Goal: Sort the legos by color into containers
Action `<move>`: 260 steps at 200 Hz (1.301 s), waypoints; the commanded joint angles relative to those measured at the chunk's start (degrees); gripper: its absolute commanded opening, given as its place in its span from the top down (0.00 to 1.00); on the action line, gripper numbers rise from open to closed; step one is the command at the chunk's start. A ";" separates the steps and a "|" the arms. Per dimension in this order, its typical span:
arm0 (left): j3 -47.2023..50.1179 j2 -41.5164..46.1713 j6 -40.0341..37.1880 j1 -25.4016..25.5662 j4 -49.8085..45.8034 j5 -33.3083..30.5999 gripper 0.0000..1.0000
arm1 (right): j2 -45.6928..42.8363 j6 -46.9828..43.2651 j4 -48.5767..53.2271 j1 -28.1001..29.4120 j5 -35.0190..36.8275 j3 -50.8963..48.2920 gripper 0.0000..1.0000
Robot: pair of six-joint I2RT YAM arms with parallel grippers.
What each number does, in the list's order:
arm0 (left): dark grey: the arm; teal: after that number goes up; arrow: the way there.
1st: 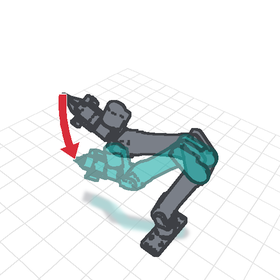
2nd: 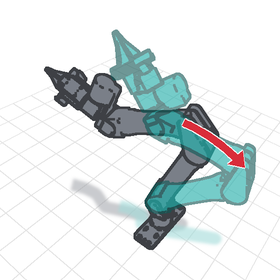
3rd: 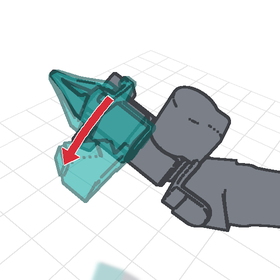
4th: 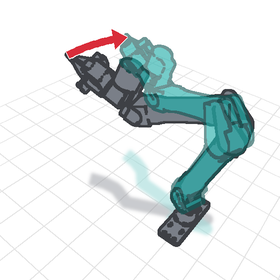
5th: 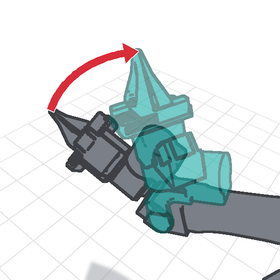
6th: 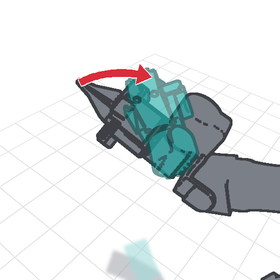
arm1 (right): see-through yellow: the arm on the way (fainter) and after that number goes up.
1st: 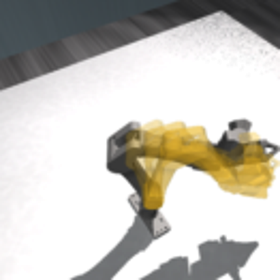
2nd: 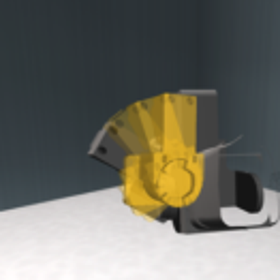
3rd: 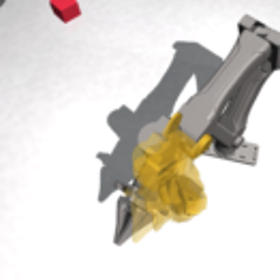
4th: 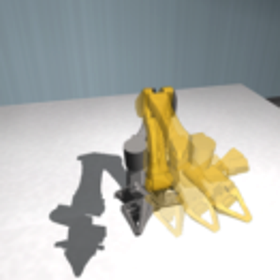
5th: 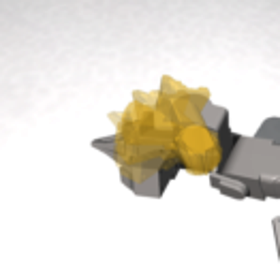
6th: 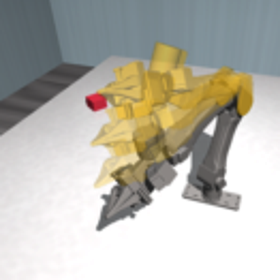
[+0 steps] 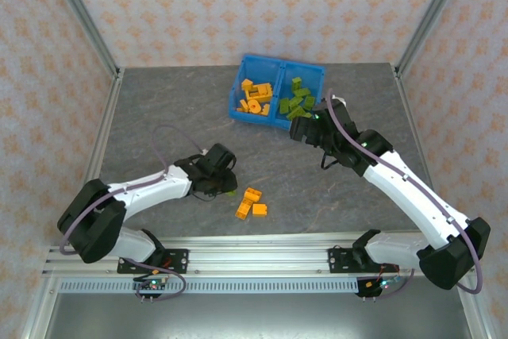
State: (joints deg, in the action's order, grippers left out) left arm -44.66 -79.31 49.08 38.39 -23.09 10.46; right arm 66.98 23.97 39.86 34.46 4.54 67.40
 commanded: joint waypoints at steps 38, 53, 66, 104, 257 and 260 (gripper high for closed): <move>-24.95 -0.54 -12.99 1.16 -4.81 -4.82 0.81 | -2.66 0.46 0.36 -0.09 1.63 -0.64 0.01; -32.70 -5.74 -16.77 1.16 -5.72 -5.01 0.81 | -3.41 0.81 0.31 -0.03 1.67 -1.02 0.01; -39.00 -10.59 -19.79 1.16 -6.11 -5.26 0.81 | -4.23 1.08 0.65 0.01 1.91 -1.26 0.01; -58.89 -26.72 -26.65 1.16 -8.67 -9.48 0.81 | -6.55 1.78 2.00 -0.07 2.31 -2.03 0.01; -110.18 -71.60 -37.58 0.66 -2.92 -34.32 0.68 | -12.30 1.28 7.11 -0.01 5.46 -2.54 0.00; -110.89 -72.13 -37.37 0.59 -2.95 -34.26 0.67 | -12.38 1.38 7.14 -0.07 5.40 -2.56 0.00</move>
State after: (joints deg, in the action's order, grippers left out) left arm -149.93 -148.90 11.94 39.33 -31.73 -19.55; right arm 55.75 25.32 44.91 34.46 8.19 65.08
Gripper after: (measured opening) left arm 0.305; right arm 0.997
